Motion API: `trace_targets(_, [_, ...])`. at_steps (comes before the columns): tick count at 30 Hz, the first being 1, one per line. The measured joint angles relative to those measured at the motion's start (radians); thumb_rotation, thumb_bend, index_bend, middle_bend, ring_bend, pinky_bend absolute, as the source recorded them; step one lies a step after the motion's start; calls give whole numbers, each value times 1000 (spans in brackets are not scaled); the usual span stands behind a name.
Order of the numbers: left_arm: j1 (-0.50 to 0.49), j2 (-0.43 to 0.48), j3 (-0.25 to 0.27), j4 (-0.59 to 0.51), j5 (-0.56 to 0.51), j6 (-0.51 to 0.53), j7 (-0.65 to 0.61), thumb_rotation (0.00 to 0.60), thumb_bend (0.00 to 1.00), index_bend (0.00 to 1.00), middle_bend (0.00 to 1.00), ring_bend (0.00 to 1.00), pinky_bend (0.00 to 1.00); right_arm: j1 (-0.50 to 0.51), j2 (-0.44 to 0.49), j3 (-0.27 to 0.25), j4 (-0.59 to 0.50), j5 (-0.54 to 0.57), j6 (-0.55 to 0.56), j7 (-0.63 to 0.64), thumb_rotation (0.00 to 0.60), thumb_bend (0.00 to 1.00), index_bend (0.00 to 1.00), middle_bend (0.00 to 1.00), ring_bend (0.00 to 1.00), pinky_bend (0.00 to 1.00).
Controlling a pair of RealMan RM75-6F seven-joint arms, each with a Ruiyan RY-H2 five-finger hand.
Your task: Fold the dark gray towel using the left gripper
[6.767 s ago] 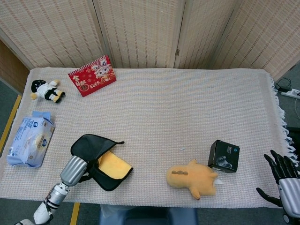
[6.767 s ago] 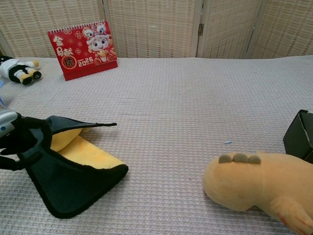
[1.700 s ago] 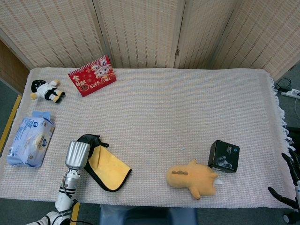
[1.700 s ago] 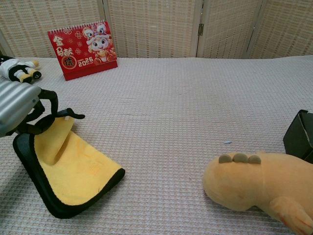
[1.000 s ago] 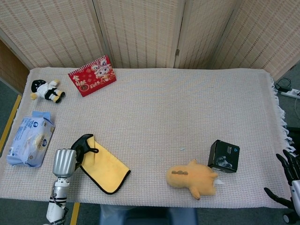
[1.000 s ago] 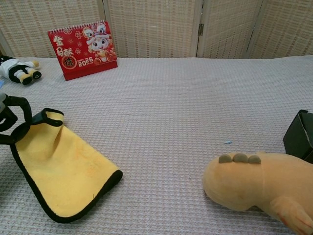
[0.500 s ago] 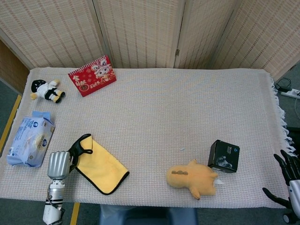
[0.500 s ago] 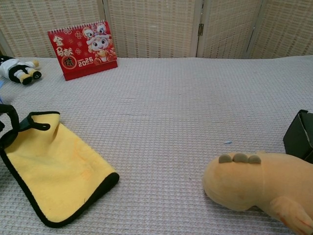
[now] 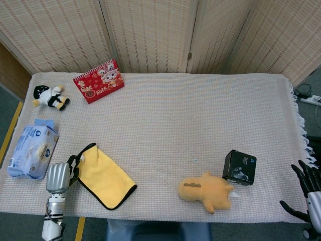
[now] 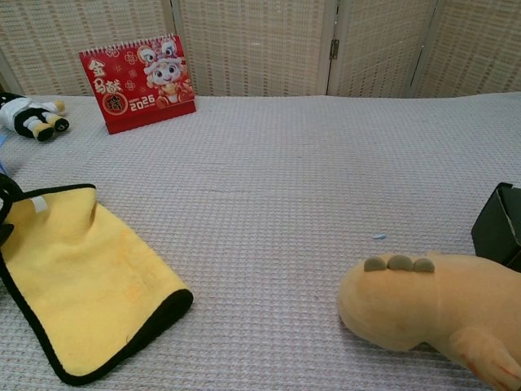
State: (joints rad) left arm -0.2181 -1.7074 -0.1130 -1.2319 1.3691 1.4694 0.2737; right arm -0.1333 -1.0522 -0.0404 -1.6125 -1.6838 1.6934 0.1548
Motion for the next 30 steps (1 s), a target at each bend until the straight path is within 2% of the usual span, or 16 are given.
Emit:
trace_targets(8, [5, 25, -18, -40, -32, -17, 23, 600, 437, 383, 1000, 1000, 1000, 0, 1, -1, -2, -2, 2, -2, 600, 211, 0, 0, 0, 0])
trace_targets(17, [-16, 50, -46, -109, -3, 8, 22, 600, 438, 396, 1000, 1000, 1000, 0, 0, -1, -2, -3, 4, -1, 600, 211, 0, 0, 0, 0])
trace_targets(24, [-82, 55, -56, -184, 8, -70, 80, 600, 439, 418, 1000, 1000, 1000, 3, 1, -2, -2, -2, 0, 1, 600, 211, 0, 0, 0, 0])
trace_targets(30, [-137, 38, -78, -200, -41, -157, 133, 600, 438, 399, 1000, 1000, 1000, 2, 5, 3, 0, 11, 1, 15, 600, 210, 0, 0, 0, 0])
